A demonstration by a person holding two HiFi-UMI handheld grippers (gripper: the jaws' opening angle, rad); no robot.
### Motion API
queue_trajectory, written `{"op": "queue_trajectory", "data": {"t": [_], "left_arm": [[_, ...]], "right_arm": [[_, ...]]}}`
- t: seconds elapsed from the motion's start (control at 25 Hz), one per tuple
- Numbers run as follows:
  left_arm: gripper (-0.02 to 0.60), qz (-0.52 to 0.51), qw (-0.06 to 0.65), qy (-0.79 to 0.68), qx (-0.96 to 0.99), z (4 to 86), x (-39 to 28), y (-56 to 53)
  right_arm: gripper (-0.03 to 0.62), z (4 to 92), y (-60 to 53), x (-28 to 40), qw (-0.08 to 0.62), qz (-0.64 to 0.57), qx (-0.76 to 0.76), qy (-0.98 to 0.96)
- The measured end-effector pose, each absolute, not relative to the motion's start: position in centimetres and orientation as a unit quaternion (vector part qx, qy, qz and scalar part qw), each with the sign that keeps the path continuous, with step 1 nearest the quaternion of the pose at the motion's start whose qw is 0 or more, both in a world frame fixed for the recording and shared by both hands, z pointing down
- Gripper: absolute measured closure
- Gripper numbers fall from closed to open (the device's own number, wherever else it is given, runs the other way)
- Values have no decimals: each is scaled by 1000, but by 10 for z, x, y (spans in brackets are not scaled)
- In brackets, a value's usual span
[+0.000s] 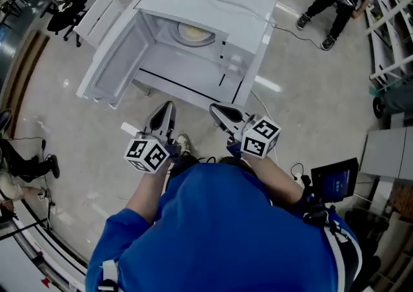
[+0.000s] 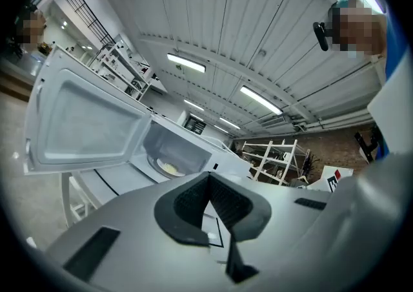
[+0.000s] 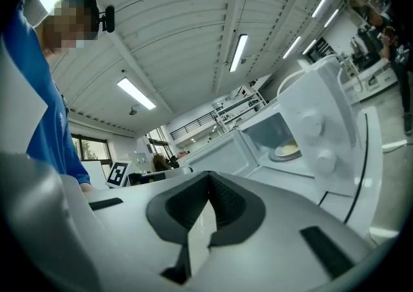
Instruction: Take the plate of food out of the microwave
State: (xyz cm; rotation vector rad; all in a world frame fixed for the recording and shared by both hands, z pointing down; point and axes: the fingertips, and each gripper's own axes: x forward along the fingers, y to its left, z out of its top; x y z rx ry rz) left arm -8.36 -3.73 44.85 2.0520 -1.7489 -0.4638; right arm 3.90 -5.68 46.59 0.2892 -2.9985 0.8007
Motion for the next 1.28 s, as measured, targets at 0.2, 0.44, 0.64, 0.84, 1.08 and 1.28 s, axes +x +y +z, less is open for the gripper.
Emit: {"op": "queue_trajectory", "data": {"t": [0.2, 0.44, 0.64, 0.84, 1.08, 1.28], "left_arm": [[574, -154, 209, -596, 760, 454, -116, -86], [572, -133, 226, -561, 785, 469, -149, -122], [572, -113, 230, -541, 801, 481, -165, -146], [574, -89, 233, -531, 810, 486, -167, -171], [572, -67, 233, -532, 812, 493, -159, -197], [572, -48, 231, -533, 812, 502, -155, -222]], "right_arm": [[602, 475, -89, 4, 22, 256, 132, -957], [602, 485, -118, -36, 23, 263, 177, -948], [603, 496, -130, -50, 34, 270, 213, -939], [602, 503, -143, -52, 45, 275, 227, -933], [603, 508, -162, -49, 49, 277, 222, -934], [603, 512, -174, -47, 49, 279, 222, -933]]}}
